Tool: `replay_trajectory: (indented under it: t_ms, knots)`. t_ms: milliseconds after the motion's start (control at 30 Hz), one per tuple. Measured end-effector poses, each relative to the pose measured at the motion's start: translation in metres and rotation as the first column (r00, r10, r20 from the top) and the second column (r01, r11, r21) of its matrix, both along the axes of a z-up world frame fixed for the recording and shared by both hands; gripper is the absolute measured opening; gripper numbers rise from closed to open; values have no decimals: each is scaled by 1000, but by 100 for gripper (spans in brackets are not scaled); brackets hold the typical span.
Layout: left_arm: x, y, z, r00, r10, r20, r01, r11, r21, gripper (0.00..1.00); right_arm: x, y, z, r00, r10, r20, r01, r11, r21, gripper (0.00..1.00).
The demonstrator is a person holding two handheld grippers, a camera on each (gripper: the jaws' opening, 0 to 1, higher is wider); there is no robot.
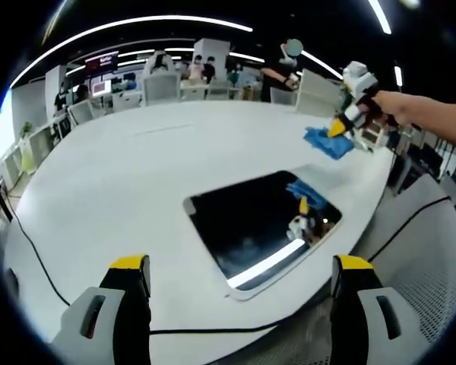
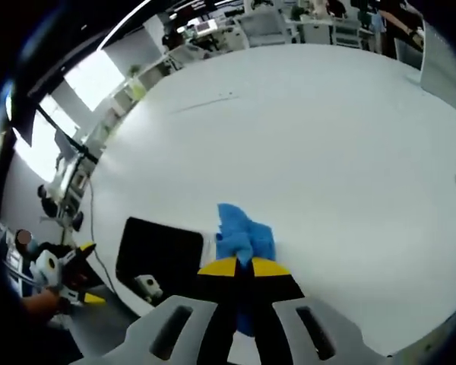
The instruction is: Wipe the mirror surface with the cleaning cloth until all visible marks leave the cleaned area.
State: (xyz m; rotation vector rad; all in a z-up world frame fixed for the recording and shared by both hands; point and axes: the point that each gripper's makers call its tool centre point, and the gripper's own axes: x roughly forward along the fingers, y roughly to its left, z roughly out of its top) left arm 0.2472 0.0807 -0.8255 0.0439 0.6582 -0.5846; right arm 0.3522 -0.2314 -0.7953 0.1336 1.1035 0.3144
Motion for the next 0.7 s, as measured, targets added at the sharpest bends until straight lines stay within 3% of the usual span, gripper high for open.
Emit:
replay_trajectory:
  t_ms: [67, 233, 467, 533, 700]
  knots:
    - [0, 0, 0, 1000, -3, 2, 3, 1000, -2, 100, -1, -4, 0, 1000, 11, 6, -11, 999, -32, 0]
    - [0, 1, 1, 1000, 4, 3, -4, 1000, -4, 100, 0, -9, -1, 1000, -4, 1, 4, 1000, -22, 0]
    - [2, 3, 1, 1000, 12, 9, -12, 1000, -10, 100, -3, -26, -7, 1000, -7, 6, 8, 998, -67, 0]
    - [2, 3, 2, 1000, 12, 10, -12, 1000, -9, 100, -3, -27, -18, 1000, -7, 1, 7, 997, -79, 0]
    - [1, 2, 1, 1000, 5, 4, -5, 1000, -7, 100, -7, -24, -69, 999, 41, -30, -45, 988, -146, 1]
